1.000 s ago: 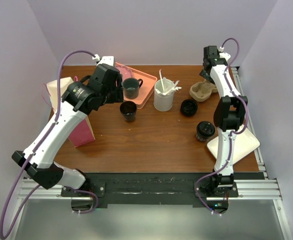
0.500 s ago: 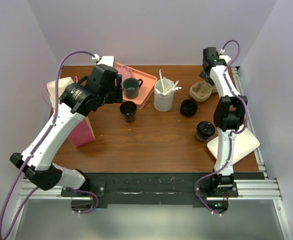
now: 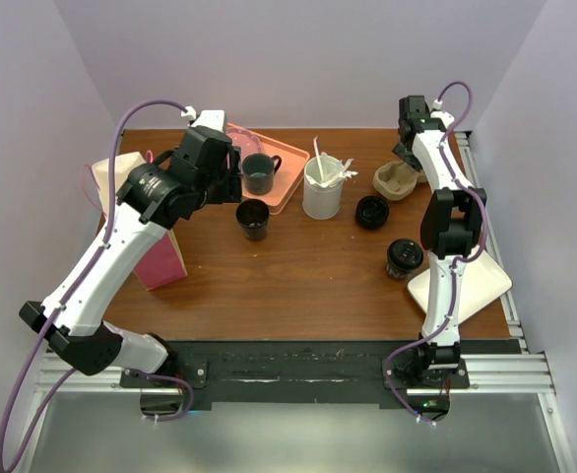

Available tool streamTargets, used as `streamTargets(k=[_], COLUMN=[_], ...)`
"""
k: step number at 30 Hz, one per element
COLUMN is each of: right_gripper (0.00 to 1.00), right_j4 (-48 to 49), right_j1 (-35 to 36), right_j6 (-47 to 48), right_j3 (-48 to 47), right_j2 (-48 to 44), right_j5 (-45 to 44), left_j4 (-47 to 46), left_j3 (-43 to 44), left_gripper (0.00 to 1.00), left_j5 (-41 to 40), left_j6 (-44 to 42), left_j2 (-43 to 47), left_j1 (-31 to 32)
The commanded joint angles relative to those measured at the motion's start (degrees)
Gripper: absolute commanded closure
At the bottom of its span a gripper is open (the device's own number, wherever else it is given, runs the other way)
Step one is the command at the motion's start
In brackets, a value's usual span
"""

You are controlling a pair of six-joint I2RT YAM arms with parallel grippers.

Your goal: Pack the takeout coffee

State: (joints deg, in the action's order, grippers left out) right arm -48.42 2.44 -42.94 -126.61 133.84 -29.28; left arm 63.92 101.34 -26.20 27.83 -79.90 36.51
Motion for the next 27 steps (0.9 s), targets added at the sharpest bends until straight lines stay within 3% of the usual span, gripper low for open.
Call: streamTargets(k=[1,10,13,18,27], right_gripper=[0.46,0.47,0.51,0.65,0.73], right_j4=[1.93,2.72,2.81,3.25,3.25], right_j1=[-0.59,-0.59,-0.68,-0.59,-0.68], right_j6=[-1.71,-2.06,-1.80,-0.92,1.80], right_j3=[0.22,0.92,0.83,0.57,-3.47], right_j2=[1.07,1.95,2.30,1.95,1.07], right_j5=[-1.75,-1.31,-1.22,-1.22,-1.31], left_j4=[-1.61,-1.26,-0.99,-0.64,-1.08], left_j3=[0.17,0.79,0.88,1.05,1.23], left_gripper=[0.29,0.29,0.29,0.30,0.30], left_j5=[-0.08,-0.17,-0.35,-0.70,-0.44], left_j6=[-0.68,-0.50,-0.33,-0.15,0.55], left_j2=[0.18,-0.26,-0.35,-0.26,-0.08], left_j1=[-0.04,-0.04,-0.04,-0.04,-0.04])
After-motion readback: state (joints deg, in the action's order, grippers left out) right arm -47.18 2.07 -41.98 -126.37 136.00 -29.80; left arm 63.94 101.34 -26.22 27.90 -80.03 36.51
